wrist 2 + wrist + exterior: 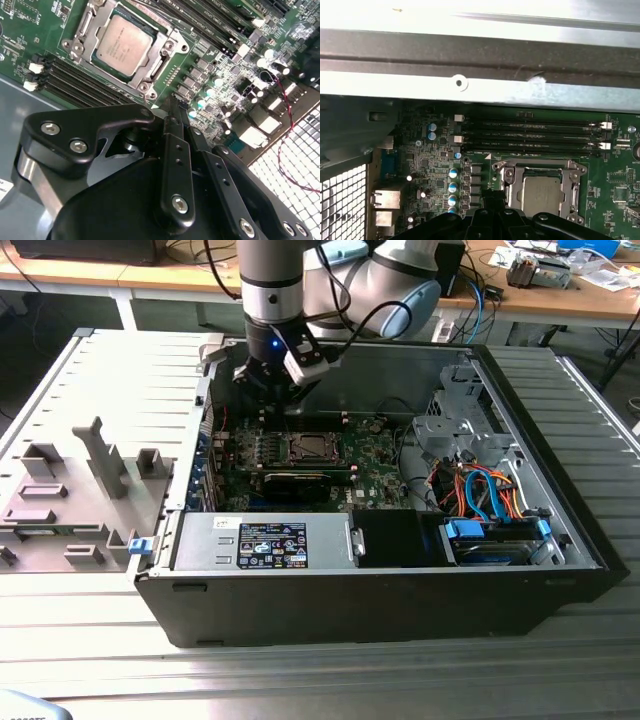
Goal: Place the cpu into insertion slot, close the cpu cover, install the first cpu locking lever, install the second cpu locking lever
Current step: 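Install the first cpu locking lever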
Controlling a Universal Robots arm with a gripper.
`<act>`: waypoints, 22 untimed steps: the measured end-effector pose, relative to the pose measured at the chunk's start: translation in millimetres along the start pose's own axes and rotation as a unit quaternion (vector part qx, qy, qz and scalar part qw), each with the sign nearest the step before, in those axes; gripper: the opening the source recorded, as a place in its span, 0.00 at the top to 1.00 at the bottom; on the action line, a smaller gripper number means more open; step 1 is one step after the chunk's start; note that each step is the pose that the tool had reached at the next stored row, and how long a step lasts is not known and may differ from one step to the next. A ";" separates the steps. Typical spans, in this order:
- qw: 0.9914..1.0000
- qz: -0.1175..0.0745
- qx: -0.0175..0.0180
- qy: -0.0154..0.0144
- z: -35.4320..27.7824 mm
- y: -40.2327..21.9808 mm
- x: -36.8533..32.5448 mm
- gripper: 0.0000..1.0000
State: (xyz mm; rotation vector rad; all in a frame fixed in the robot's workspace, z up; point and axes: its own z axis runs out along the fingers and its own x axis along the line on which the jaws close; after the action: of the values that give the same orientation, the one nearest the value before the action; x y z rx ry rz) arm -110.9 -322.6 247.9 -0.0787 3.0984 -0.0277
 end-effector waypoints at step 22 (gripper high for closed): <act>1.000 0.000 0.000 0.000 -0.9 1.0 20.8 0.89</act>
State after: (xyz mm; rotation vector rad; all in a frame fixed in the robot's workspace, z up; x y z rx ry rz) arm -131.8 -322.6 247.9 -0.0786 3.0984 -0.0278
